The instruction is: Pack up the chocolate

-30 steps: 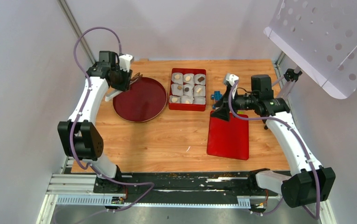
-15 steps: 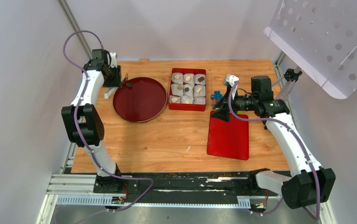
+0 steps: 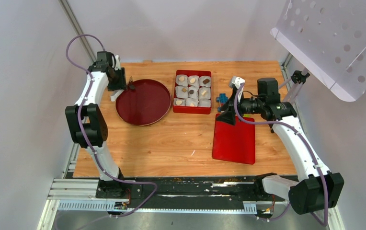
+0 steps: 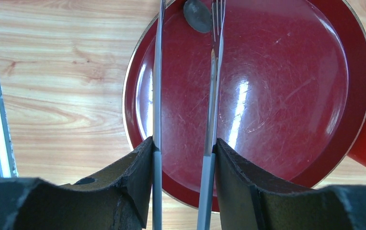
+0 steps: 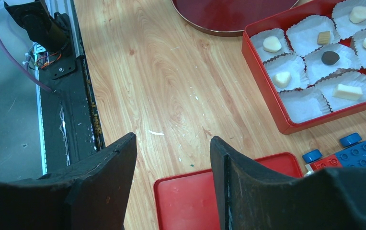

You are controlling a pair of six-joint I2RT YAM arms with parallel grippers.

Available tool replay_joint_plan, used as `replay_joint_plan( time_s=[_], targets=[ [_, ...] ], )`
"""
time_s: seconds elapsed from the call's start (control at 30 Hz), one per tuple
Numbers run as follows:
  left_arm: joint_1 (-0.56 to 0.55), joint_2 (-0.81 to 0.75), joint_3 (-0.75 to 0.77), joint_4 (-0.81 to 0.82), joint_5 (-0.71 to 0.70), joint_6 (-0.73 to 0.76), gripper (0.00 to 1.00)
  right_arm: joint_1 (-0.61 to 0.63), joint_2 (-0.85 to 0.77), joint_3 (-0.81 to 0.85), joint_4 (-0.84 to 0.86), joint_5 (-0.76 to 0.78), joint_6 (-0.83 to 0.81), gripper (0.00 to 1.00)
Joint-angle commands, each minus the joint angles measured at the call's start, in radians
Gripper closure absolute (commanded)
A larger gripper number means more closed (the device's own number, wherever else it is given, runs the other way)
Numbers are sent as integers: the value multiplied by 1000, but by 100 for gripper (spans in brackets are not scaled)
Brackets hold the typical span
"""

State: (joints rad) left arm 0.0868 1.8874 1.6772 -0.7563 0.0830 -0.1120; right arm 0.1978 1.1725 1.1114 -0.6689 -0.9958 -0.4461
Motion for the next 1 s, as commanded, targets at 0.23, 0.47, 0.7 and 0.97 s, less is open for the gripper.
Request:
replay_joint_plan(
  time_s=[0.23,0.47,0.7,0.97],
  targets=[
    [2,22,10,52,2,-72,46,-3,-3,19,33,-12,5,42],
    [3,33,-11,53,1,-75,46,-3,0,14,36,-12,6,42],
    [-2,62,-8,58,12,-86,45,-2,8,11,35,-18,6,42],
    [-16,26,-29,51,21,-87,49,-2,12,12,37,-14,6,42]
  ],
)
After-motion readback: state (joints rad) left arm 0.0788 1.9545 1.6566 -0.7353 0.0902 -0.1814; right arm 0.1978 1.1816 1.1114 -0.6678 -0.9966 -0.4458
